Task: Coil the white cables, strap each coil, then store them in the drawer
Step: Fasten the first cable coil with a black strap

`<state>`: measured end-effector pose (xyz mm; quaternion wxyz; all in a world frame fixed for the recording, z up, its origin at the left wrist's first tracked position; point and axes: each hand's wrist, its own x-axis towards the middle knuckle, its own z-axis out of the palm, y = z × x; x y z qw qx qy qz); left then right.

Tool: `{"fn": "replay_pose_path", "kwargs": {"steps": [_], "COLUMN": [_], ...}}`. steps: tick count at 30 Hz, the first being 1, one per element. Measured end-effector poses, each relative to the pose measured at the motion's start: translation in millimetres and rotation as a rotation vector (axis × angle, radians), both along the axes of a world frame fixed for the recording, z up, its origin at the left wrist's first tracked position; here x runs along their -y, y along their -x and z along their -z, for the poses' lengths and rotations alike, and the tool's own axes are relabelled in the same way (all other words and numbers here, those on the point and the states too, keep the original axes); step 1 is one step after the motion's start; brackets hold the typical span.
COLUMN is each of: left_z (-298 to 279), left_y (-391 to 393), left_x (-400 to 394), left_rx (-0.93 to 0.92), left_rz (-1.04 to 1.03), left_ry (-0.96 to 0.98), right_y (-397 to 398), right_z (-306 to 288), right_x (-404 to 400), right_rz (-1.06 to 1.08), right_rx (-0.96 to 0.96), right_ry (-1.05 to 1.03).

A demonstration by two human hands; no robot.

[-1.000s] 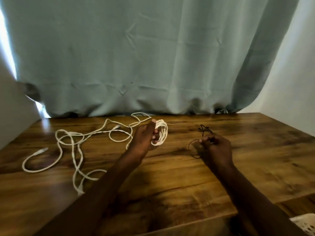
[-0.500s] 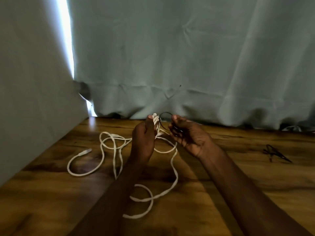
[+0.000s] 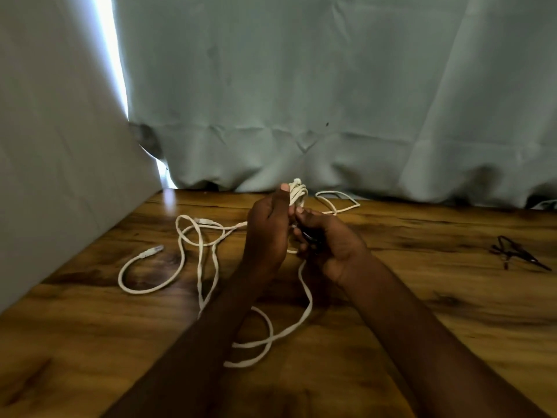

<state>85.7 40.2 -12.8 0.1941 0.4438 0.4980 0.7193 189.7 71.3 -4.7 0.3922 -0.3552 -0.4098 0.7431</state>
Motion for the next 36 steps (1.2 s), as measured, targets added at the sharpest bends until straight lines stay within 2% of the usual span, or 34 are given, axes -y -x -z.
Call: {"fn": "replay_pose_path", "kwargs": {"steps": [3, 7, 10, 17, 21, 23, 26, 29, 31, 36], "left_z": [0, 2, 1, -2, -1, 0, 2, 4, 3, -6], "left_y": [-2, -3, -3, 1, 4, 1, -1, 7, 13, 10], "left_x": [2, 4, 4, 8, 8, 6, 5, 2, 0, 4], "left_rx": [-0.053, -0.239, -0.296, -0.344, -0.444, -0.464, -0.409, -0.222, -0.206, -0.175], "left_rz": [0.005, -0.046, -0.069, -0.138, -0.206, -0.193, -0.167, -0.098, -0.047, 0.042], "left_ry": [-0.005, -0.013, 0.017, 0.014, 0.011, 0.012, -0.004, 0.013, 0.026, -0.086], "right_y": [-6, -1, -1, -1, -6, -5, -2, 2, 4, 3], "right_z": [-7, -9, -11, -7, -14, -14, -14, -12, -12, -15], "right_x": [0, 4, 3, 5, 6, 6, 8, 13, 15, 16], "right_rz": [-0.084, -0.049, -0.036, -0.147, -0.240, -0.218, -0.186, -0.157, -0.140, -0.150], "right_rx": [-0.070, -0.113, -0.146, -0.308, -0.316, -0.276, -0.246, -0.193, -0.170, -0.113], "right_ry": [0.074, 0.177, 0.188, 0.131, 0.044, 0.024, 0.025, 0.044, 0.045, -0.068]}}
